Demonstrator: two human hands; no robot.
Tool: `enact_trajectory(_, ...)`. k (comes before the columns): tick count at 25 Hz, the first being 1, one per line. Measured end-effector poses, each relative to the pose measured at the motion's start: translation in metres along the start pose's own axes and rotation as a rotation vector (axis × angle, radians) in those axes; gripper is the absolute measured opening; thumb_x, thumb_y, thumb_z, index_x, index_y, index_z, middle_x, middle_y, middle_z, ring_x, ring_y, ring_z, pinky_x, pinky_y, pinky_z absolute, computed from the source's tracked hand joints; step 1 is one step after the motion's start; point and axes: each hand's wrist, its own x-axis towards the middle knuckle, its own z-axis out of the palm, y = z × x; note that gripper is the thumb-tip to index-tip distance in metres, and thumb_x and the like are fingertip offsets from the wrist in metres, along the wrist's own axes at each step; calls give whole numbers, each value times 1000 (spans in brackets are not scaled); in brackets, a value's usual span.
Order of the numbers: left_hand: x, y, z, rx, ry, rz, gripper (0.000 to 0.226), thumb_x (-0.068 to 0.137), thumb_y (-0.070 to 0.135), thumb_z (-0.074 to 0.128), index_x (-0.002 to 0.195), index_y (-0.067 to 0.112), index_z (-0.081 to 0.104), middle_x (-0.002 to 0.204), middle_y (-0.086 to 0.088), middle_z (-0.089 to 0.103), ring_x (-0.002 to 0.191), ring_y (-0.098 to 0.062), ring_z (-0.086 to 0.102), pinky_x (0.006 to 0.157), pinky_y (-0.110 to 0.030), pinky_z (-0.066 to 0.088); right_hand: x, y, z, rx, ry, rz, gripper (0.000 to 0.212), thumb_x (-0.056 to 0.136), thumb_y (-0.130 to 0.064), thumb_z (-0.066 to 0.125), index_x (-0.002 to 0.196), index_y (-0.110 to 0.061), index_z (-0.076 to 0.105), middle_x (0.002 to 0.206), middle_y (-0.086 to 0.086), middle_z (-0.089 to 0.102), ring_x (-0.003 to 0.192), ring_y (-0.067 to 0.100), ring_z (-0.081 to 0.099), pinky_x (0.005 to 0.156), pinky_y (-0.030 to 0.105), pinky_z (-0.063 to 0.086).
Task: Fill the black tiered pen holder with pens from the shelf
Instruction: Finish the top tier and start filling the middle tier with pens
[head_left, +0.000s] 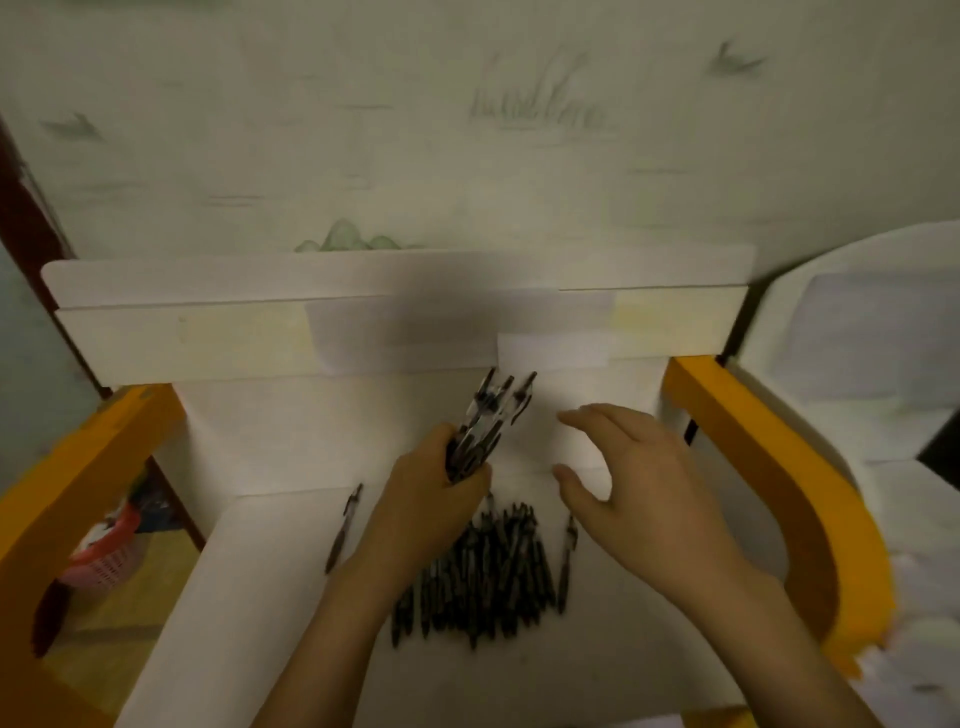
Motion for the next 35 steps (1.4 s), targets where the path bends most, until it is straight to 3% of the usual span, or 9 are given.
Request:
enact_trajectory(5, -1, 70, 51, 10, -54, 157, 13, 89, 27, 63, 85, 17, 56, 61, 3, 49, 48, -2, 44, 45, -11, 40, -32, 47, -60, -118, 127, 88, 49, 87, -43, 64, 133, -31, 54, 129, -8, 58, 120, 14, 52, 102, 30, 40)
enact_trajectory(9, -11, 137, 120, -24, -129, 206, 12, 90, 25, 63, 85, 20, 54, 61, 5, 47, 51, -7, 44, 51, -23, 42, -75, 108, -113, -200, 174, 198, 51, 87, -45, 62, 135, -32, 52, 133, -8, 57, 122, 16, 52, 103, 34, 39)
enact_trajectory(14, -48, 225, 243, -103, -286, 309, 21, 91, 19, 63, 75, 20, 48, 51, 8, 40, 42, -4, 36, 42, -13, 31, -163, 209, -193, -263, 243, 370, 49, 86, -43, 65, 132, -30, 55, 131, -5, 59, 122, 17, 54, 101, 38, 42)
enact_trajectory(19, -84, 288, 349, -87, -383, 325, 23, 92, 30, 61, 75, 28, 46, 54, 23, 52, 47, 3, 48, 40, -11, 35, -236, 287, -252, -310, 247, 497, 49, 87, -48, 62, 134, -36, 51, 135, -11, 56, 125, 13, 51, 105, 36, 39)
enact_trajectory(22, -97, 315, 397, -62, -427, 347, 17, 92, 32, 60, 81, 30, 48, 58, 12, 52, 50, 5, 49, 45, -13, 38, -264, 328, -277, -292, 253, 545, 49, 87, -47, 62, 133, -36, 52, 135, -11, 56, 124, 13, 51, 106, 39, 42)
enact_trajectory(30, -61, 347, 500, -72, -489, 353, 13, 92, 30, 62, 86, 28, 50, 64, 12, 54, 53, 8, 52, 46, -11, 37, -262, 433, -291, -260, 228, 570, 47, 88, -45, 61, 133, -35, 52, 134, -12, 56, 123, 14, 50, 106, 40, 42)
enact_trajectory(35, -2, 362, 551, -124, -464, 360, 18, 92, 28, 62, 80, 29, 48, 59, 30, 55, 50, 6, 52, 41, -9, 36, -216, 504, -292, -288, 204, 528, 48, 88, -42, 62, 134, -34, 52, 134, -11, 57, 124, 14, 50, 108, 37, 41)
